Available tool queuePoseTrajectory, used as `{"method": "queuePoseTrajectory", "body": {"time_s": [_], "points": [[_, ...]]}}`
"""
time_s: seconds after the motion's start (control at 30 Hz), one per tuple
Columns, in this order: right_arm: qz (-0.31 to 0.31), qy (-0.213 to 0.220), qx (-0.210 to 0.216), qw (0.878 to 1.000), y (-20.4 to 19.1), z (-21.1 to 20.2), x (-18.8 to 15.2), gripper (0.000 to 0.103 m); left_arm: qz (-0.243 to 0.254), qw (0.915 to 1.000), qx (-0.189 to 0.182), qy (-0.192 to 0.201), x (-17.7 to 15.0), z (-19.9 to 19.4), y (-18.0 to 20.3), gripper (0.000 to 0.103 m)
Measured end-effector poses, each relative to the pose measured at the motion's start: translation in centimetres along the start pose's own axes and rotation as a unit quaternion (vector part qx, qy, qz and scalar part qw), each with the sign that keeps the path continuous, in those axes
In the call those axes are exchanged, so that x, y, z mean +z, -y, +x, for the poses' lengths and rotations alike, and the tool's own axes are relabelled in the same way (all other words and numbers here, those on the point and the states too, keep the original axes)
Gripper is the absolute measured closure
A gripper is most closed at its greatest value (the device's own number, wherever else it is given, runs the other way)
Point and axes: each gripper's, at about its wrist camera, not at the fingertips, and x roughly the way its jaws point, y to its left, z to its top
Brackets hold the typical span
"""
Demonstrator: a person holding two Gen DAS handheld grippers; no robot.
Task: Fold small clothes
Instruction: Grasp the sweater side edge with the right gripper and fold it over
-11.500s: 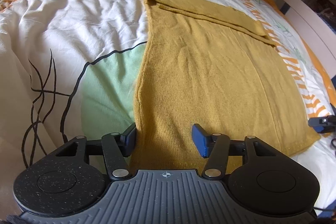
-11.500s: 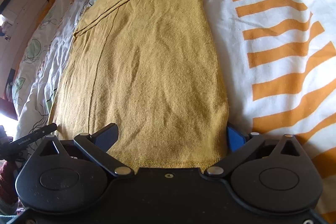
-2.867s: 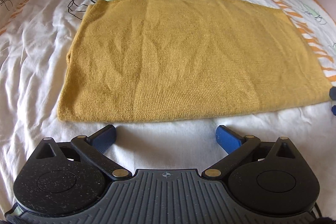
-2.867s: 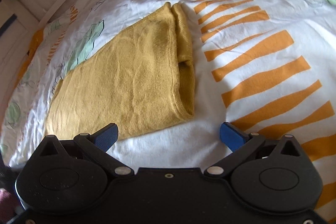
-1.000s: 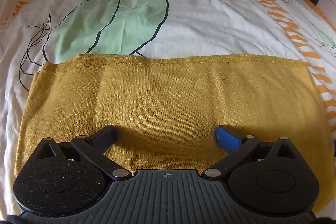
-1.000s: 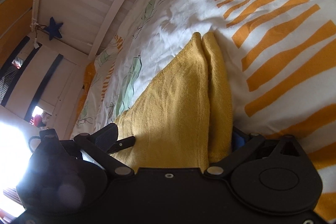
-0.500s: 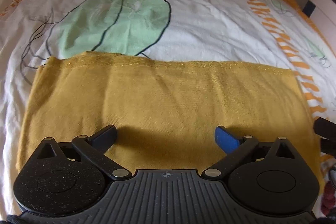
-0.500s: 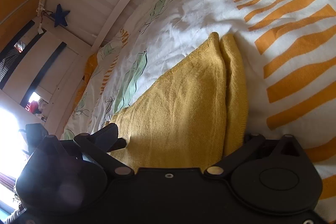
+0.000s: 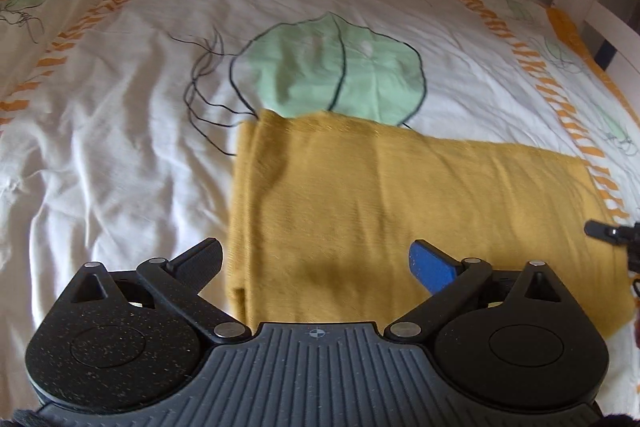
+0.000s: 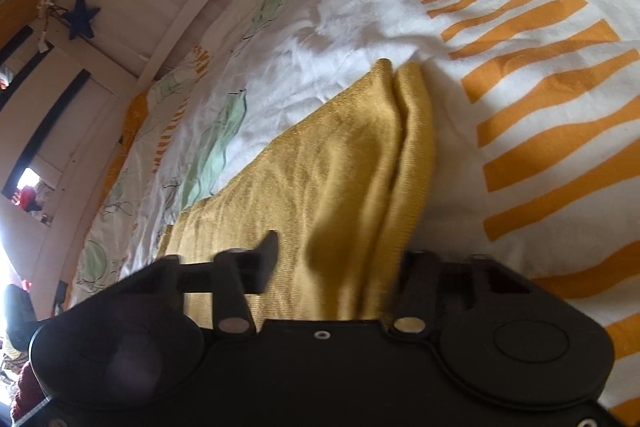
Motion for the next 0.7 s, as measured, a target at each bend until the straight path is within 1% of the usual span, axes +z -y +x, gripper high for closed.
{"method": "queuePoseTrajectory", "body": {"time_s": [0.03,0.13,0.23,0.3,0.43,0.5,0.57,0.7], "points": [[-0.002,0.002,-0.009,1.000,-0.1,0.0,0.0,0.064,-0.004,1.0000,-0.005,0.000,0.1,0.1,-0.3,0.002],[-0.024,0.010,-0.039,0.999,-1.3,-0.4,-0.3,0.070,-0.011,0.9997,-0.021,-0.008,0.4,0.6,-1.4,0.002],[-0.061,0.013,-0.065,0.996,-3.9,-1.0,0.1,0.072,-0.008,0.9990,-0.037,-0.022,1.0,1.0,-1.7,0.002],[-0.079,0.014,-0.076,0.994,-5.9,-1.3,0.6,0.073,-0.007,0.9989,-0.040,-0.022,1.4,0.9,-1.9,0.002],[-0.120,0.003,-0.082,0.989,-11.1,-1.4,1.5,0.073,-0.018,0.9987,-0.047,-0.009,2.2,0.0,-2.9,0.002],[-0.140,-0.005,-0.077,0.987,-13.4,-1.0,1.5,0.073,-0.029,0.9984,-0.049,-0.002,2.5,-0.7,-3.5,0.002],[-0.153,-0.011,-0.069,0.986,-15.7,-0.2,1.3,0.073,-0.038,0.9980,-0.050,0.006,2.8,-1.3,-4.2,0.002],[-0.178,-0.030,-0.057,0.982,-19.9,2.4,0.3,0.073,-0.038,0.9984,-0.036,0.020,3.3,-2.4,-5.6,0.002]]}}
